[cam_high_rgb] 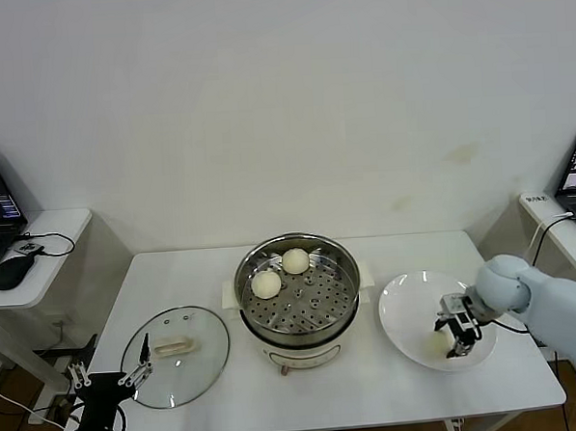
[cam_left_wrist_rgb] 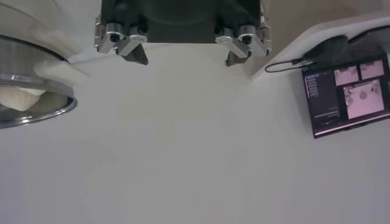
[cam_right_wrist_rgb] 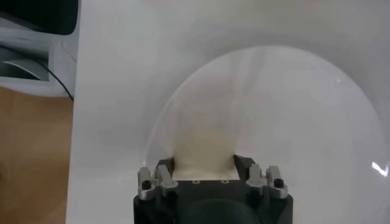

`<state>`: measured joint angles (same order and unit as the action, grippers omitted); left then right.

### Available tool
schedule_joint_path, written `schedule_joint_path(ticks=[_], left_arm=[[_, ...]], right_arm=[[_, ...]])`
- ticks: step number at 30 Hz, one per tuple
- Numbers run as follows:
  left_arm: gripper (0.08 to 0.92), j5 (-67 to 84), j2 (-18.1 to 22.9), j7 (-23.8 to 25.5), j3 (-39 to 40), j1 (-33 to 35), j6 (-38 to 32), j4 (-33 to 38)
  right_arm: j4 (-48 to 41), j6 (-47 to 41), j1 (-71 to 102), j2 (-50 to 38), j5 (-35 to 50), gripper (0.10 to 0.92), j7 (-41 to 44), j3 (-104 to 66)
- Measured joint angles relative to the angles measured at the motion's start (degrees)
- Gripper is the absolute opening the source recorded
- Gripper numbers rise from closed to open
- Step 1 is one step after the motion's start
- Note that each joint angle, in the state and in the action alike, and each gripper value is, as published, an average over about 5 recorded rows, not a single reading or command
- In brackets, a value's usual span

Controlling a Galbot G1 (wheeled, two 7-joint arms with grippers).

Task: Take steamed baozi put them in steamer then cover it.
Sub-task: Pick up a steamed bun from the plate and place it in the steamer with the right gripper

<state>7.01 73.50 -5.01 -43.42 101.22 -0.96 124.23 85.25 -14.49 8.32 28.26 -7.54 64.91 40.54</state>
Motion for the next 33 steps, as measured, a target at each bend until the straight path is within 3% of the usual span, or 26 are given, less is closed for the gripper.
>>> schedule_joint_path(ticks=[13, 24, 33], left_arm=[[0.823, 0.3, -0.4, 0.0, 0.3, -0.4, 0.0, 0.3], [0.823, 0.4, 0.1, 0.0, -0.5, -0.2, -0.1, 0.6], [0.823, 0.5, 0.8, -0.1, -1.5, 0.1, -0.1, 1.2]], right_arm=[[-0.2, -0.6, -20.2, 0.9, 7.3, 0.629, 3.4, 6.8], [1.1, 0.3, -36.7, 12.1, 15.3, 0.635, 0.9, 16.2], [2.6, 5.4, -39.2, 21.8, 16.1, 0.636, -1.7, 22.8]])
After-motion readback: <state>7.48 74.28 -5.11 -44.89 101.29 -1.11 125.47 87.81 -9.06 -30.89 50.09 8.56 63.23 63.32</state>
